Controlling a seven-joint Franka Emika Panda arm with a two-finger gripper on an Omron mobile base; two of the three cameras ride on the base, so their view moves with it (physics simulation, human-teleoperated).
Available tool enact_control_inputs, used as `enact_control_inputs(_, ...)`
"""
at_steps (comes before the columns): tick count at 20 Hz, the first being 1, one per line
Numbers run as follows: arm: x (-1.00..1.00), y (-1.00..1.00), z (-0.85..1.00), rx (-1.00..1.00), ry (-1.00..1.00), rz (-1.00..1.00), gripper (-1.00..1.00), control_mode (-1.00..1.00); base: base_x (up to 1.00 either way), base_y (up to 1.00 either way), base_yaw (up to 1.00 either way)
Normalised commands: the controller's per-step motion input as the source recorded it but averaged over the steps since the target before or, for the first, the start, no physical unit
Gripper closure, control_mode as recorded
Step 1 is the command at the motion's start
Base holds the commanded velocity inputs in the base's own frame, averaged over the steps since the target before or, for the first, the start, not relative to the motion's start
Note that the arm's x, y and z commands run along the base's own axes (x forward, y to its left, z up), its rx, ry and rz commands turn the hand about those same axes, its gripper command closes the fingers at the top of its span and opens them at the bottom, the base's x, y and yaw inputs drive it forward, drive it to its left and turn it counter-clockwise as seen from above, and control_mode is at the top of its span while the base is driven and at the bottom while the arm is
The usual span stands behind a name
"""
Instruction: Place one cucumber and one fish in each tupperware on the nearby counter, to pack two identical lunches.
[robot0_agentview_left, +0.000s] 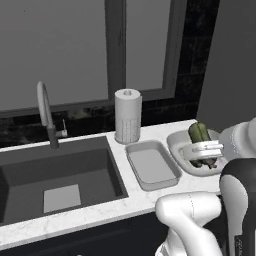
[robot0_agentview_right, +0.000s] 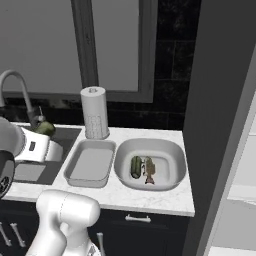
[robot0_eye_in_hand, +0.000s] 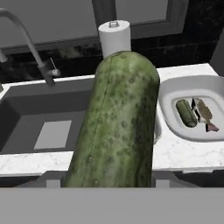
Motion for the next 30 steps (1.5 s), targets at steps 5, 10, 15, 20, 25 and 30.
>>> enact_control_inputs(5,1.0,0.12,-0.49,-0.14,0.25,0.0,1.0,-1.0,0.0,0.0,0.0)
enact_control_inputs(10,0.82,0.0,-0.77,-0.08,0.11,0.06,1.0,-1.0,0.0,0.0,0.0)
enact_control_inputs(15,0.55,0.0,-0.75,-0.03,-0.01,0.1,1.0,-1.0,0.0,0.0,0.0)
enact_control_inputs(20,0.4,0.0,-0.68,0.0,-0.1,0.09,1.0,-1.0,0.0,0.0,0.0)
enact_control_inputs(25,0.55,0.02,-0.44,0.0,0.15,0.02,1.0,-1.0,0.0,0.0,0.0)
enact_control_inputs(30,0.51,0.01,-0.48,0.0,0.08,0.0,1.0,-1.0,0.0,0.0,0.0)
